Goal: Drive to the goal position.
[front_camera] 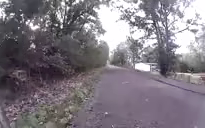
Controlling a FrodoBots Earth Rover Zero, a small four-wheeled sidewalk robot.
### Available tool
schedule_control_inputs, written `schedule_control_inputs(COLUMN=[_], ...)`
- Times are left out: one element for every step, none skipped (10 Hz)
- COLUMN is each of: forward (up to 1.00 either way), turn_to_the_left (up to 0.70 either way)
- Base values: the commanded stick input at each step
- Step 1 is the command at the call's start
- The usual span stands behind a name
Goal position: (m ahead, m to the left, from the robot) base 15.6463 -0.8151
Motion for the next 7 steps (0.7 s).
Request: schedule_control_inputs(forward=[0.7, 0.7, 0.7, 0.7, 0.7, 0.7, 0.7], turn_to_the_left=[0.0, 0.0, 0.0, 0.0, 0.0, 0.0, 0.0])
